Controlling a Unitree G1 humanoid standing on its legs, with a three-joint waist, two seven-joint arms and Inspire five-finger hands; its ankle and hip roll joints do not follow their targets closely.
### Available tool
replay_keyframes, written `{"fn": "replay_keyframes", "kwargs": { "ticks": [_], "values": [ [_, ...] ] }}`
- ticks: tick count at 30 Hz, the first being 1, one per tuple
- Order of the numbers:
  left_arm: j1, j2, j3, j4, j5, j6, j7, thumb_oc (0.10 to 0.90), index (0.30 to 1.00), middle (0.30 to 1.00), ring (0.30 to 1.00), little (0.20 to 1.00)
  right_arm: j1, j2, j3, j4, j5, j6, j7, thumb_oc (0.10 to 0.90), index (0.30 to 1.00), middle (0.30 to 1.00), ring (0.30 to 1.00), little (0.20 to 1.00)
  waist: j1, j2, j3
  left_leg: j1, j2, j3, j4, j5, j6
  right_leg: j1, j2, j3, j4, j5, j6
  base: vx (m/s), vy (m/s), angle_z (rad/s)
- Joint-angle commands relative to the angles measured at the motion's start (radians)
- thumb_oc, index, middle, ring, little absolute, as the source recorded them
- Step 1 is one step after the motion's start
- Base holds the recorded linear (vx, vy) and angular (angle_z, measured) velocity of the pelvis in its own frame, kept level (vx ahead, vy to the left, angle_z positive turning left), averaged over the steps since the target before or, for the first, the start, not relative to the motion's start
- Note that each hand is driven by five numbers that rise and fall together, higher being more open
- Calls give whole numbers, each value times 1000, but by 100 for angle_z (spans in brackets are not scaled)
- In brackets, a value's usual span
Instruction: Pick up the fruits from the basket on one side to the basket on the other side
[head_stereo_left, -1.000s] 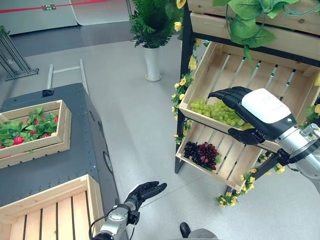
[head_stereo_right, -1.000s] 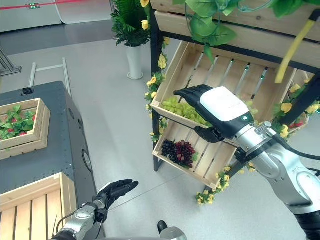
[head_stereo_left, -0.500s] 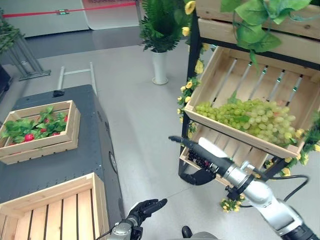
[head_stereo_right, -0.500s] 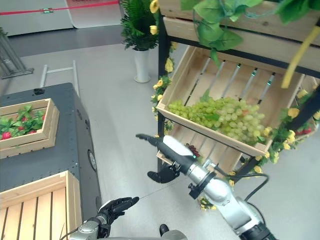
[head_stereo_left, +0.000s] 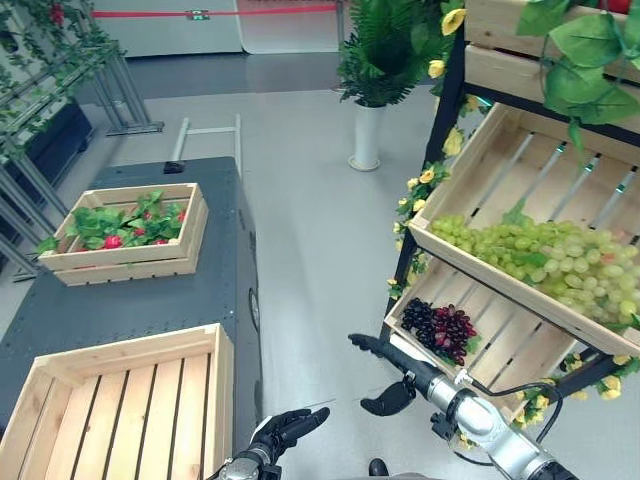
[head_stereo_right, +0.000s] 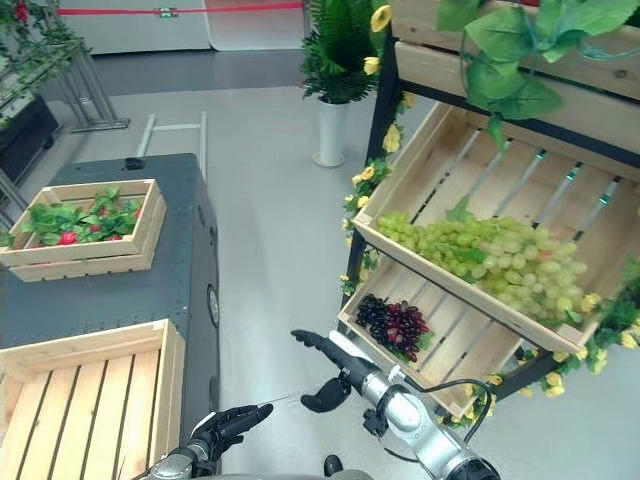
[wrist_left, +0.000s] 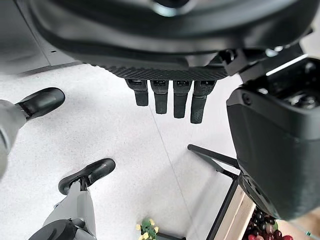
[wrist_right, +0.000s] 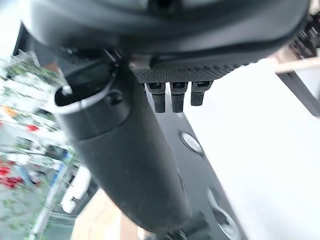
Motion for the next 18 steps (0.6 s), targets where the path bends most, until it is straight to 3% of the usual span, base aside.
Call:
{"fn": "replay_keyframes", "kwargs": {
  "ticks": [1, 7, 8, 10, 14, 18],
  "values": [
    [-77, 2, -26, 19, 25, -114, -19, 800, 900, 900, 900, 900, -124, 39, 0, -16, -13, -65, -67, 800, 900, 900, 900, 900, 21, 14, 16, 6, -39, -63, 10, -104, 34, 41, 13, -74, 55, -99, 1, 15, -62, 12],
    [-67, -10, -40, 42, 99, -140, -37, 800, 900, 900, 900, 900, -102, 129, -11, 221, 91, 4, -33, 800, 900, 900, 900, 900, 46, 16, 16, -2, -41, -93, 10, -100, 31, 53, 11, -111, 58, -114, -10, 14, -51, 22],
    [-66, -19, -55, 59, 130, -155, -44, 800, 900, 900, 900, 900, -91, 184, -51, 372, 134, 24, -10, 800, 900, 900, 900, 900, 50, 23, 14, -3, -41, -102, 10, -100, 33, 58, 12, -118, 58, -122, -15, 19, -17, 13],
    [-70, -20, -68, 69, 122, -162, -49, 800, 900, 900, 900, 900, -87, 217, -86, 500, 204, 44, 2, 800, 900, 900, 900, 900, 55, 30, 13, 0, -42, -111, 10, -102, 36, 68, 12, -125, 56, -128, -19, 34, -10, 12],
    [-80, -24, -69, 90, 108, -167, -52, 800, 900, 900, 900, 900, -85, 252, -137, 666, 187, 20, -6, 800, 900, 900, 900, 900, 62, 40, 13, 5, -46, -130, 10, -103, 38, 85, 11, -132, 51, -132, -24, 33, 4, 10],
    [-75, -25, -69, 101, 116, -164, -63, 800, 900, 900, 900, 900, -75, 279, -178, 743, 305, 46, 81, 800, 900, 900, 900, 900, 69, 47, 11, 5, -48, -150, 10, -100, 36, 93, 10, -138, 50, -135, -29, 29, 15, 9]
  ]
}}
